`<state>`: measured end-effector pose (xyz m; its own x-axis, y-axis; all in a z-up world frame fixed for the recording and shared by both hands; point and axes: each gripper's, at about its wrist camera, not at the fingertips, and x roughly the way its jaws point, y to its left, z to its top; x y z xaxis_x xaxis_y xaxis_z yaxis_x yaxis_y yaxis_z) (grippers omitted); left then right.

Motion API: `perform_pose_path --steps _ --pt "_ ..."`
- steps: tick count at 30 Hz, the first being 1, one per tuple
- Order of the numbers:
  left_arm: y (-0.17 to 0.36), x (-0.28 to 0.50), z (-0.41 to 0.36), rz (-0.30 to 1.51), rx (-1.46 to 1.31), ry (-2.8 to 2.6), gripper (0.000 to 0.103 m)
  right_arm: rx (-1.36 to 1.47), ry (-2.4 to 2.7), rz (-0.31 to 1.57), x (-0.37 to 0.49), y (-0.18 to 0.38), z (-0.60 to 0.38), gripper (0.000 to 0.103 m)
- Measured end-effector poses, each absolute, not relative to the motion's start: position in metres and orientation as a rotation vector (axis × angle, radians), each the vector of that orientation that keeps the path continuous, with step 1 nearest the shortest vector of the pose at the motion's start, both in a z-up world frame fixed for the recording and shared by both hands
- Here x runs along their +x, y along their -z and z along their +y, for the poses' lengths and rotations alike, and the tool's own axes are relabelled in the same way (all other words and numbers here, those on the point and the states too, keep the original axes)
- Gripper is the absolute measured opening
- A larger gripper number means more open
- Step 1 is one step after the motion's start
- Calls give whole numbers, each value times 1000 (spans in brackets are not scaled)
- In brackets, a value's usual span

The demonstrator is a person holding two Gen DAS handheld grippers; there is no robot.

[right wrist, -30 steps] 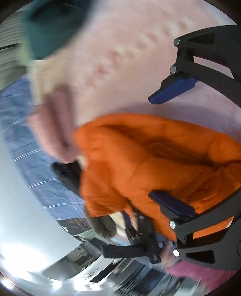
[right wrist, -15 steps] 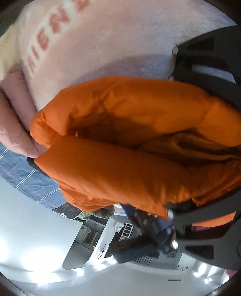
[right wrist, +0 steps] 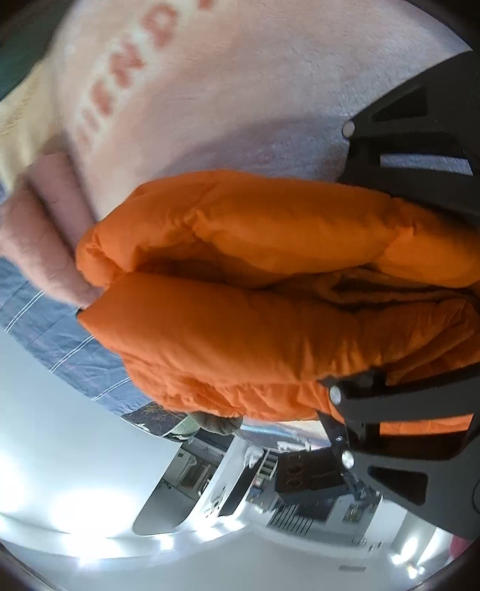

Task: Fold large clothes
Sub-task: 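Lift the folded orange jacket with the right gripper and carry it beside the pink garment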

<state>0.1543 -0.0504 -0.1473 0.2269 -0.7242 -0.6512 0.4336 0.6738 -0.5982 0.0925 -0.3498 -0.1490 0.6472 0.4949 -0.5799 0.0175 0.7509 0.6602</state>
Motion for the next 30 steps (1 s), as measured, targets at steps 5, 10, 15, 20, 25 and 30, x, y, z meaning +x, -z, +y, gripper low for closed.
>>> perform_pose_path --steps 5,10,15,20,25,30 --pt "79 153 -88 919 -202 857 59 602 -260 676 70 97 -349 39" --pt "-23 167 -166 720 -52 953 60 535 -182 467 56 2 -402 40" --pt "-100 221 -280 649 44 916 75 587 -59 384 90 -66 -497 44" --pt "-110 271 -355 591 194 603 83 646 160 464 171 -37 -586 71" --pt "-31 288 -340 728 247 618 83 378 461 718 237 49 -589 72" --pt "38 298 -321 803 302 597 83 296 484 720 238 43 -565 80"
